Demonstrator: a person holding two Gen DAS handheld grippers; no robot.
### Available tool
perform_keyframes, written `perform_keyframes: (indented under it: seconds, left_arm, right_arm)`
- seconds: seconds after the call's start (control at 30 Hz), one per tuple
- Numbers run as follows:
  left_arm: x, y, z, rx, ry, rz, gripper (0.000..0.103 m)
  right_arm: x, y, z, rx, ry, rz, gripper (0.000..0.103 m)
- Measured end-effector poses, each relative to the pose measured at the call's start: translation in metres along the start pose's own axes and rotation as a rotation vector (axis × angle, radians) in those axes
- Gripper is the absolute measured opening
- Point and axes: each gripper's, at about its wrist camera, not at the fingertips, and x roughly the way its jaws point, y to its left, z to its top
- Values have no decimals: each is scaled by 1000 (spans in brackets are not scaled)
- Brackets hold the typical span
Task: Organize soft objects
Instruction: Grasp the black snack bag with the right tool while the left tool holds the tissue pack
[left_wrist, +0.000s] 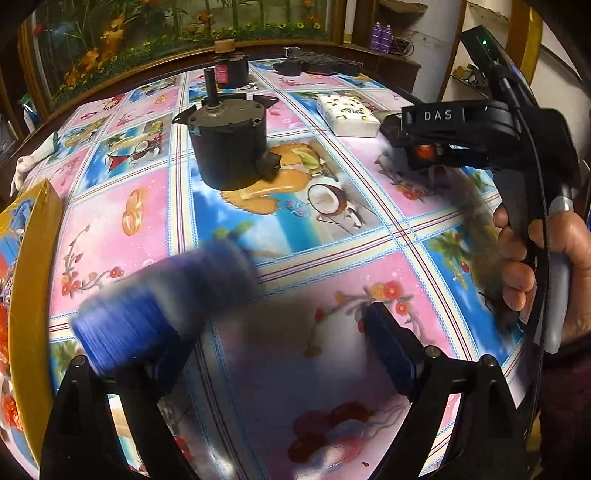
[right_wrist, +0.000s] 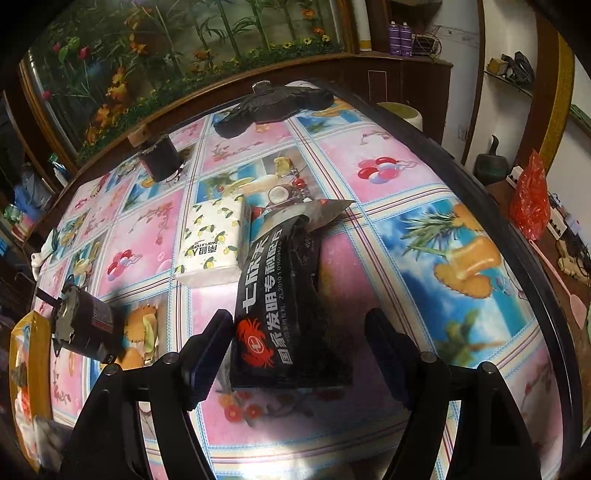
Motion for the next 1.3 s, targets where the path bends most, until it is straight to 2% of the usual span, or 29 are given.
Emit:
perform_keyframes:
  seconds: [0.03,0.07,0.1,0.17,0.23,0.43,0.8,0.93,1.03,1.07,1.17,1.23,1.3]
  left_arm:
    - [-2,3,0,-17,-9,-12,86]
    - [-4,7,0,-37,-23,-25,68]
    - [-7,10,0,-44,-36,-45,42]
    - [-7,15,1,-60,-28,-71,25]
    - [-9,19,0,-77,-26,-87,20]
    - [-21,23,-10,-102,-47,-130,20]
    - [-73,37,-25,-150,-159,-186,20]
    - [-90,65,-30,-236,-198,-184,20]
    - [-90,91,-35,-310,-168,-162,21]
    - [-87,96,-37,-323,-153,-153,25]
    - [-84,99,-42,-329,-137,-119,51]
    - [-82,98,-32,-300,-150,-101,58]
    - [-78,96,-14,-242,-173,-56,74]
  right_arm:
    - [2,3,1,-7,1,-8,73]
    - [4,5,1,-14,0,-16,72]
    - [6,7,1,-22,0,-20,60]
    - [7,10,0,-35,2,-10,59]
    - [4,10,-2,-44,-10,-1,57]
    - [-12,9,-15,-61,-29,37,56]
    - [-53,8,-48,-73,-36,110,56]
    - [-68,14,-61,-95,-37,137,56]
    - [-79,18,-68,-119,-46,156,56]
    - [-81,19,-70,-123,-47,161,56]
    - [-88,24,-78,-137,-48,177,56]
    - [-91,27,-82,-149,-44,192,56]
    - [-91,30,-86,-164,-39,202,56]
